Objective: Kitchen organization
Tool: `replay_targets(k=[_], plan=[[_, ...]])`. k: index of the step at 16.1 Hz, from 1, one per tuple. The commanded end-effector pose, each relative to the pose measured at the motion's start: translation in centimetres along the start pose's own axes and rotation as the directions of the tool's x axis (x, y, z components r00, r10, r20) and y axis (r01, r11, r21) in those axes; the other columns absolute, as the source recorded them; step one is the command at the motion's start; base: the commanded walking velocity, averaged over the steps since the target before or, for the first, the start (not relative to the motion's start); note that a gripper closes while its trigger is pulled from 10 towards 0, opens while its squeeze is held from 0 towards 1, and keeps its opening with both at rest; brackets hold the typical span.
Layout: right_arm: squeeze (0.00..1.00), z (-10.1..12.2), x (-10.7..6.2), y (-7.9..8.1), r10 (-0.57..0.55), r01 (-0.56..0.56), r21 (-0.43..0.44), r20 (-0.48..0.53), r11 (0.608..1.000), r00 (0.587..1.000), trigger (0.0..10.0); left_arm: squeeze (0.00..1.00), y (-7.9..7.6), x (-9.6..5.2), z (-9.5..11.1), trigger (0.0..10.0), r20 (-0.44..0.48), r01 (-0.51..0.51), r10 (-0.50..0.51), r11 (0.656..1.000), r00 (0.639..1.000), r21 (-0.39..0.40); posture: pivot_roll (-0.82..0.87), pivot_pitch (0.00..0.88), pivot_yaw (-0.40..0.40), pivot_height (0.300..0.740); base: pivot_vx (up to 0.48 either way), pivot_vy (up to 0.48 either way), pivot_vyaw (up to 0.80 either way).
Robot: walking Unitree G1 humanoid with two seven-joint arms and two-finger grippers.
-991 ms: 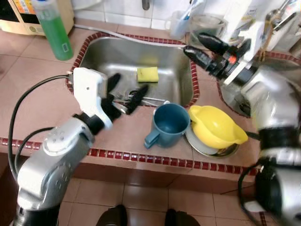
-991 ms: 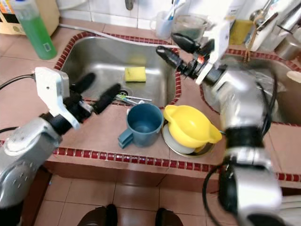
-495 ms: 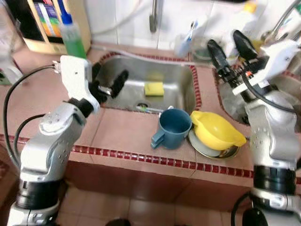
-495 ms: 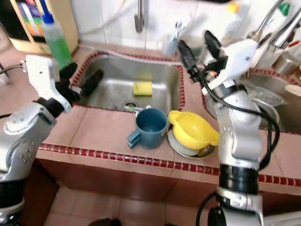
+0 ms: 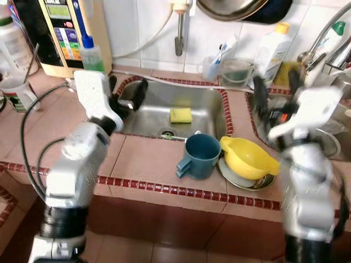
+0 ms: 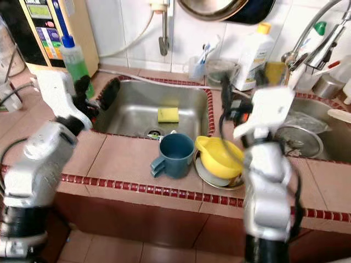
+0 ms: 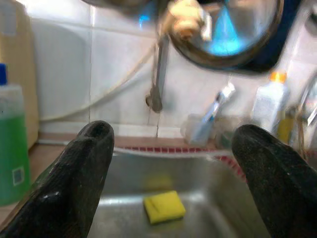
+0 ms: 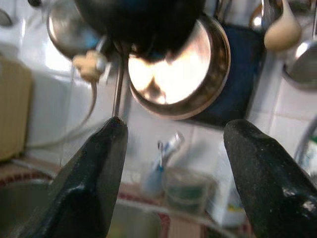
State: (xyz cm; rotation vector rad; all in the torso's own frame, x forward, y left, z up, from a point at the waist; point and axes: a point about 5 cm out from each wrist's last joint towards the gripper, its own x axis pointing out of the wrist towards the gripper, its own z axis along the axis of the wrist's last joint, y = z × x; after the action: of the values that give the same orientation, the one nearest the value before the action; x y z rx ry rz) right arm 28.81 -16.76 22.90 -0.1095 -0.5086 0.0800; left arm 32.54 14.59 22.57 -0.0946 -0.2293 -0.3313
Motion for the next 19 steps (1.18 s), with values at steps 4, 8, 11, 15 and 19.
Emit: replay_targets(k=[4,8,11,15,19], plan=[[0.00,-0.2,-2.5,1.8,0.039,-0.039,0.005,-0.007,0.999,0.999,10.0,0.00,-0.3,-2.1,-2.8,10.0,-0.120,0.056,-0.050,0.997,0.991,0.045,-0.03,0.000,0.022,0.740,0.000,0.000,0.00],[0.00,-0.9,-3.6,2.2,0.033,-0.034,-0.034,-0.031,0.999,0.999,10.0,0.00,0.2,-3.0,-3.2,10.0,-0.112,0.105,-0.098,0.993,0.989,0.057,-0.03,0.000,0.023,0.740,0.000,0.000,0.00],[0.00,-1.5,-4.7,2.4,0.033,-0.035,-0.033,-0.070,0.999,0.997,10.0,0.00,0.1,-4.1,-4.2,10.0,-0.144,0.162,-0.146,0.981,0.979,0.105,-0.04,0.000,0.021,0.740,0.000,0.000,0.00],[0.00,-1.4,-7.3,3.0,0.101,-0.103,-0.009,-0.117,0.995,0.988,10.0,0.00,0.1,-4.4,-3.1,10.0,-0.187,0.267,-0.243,0.957,0.952,0.115,-0.05,0.000,0.037,0.740,0.000,0.000,0.00],[0.00,-1.4,-10.0,3.7,0.189,-0.184,0.042,-0.178,0.982,0.966,10.0,0.00,0.4,-5.0,-2.4,10.0,-0.214,0.322,-0.291,0.938,0.932,0.129,-0.06,0.000,0.047,0.740,0.000,0.000,0.00]])
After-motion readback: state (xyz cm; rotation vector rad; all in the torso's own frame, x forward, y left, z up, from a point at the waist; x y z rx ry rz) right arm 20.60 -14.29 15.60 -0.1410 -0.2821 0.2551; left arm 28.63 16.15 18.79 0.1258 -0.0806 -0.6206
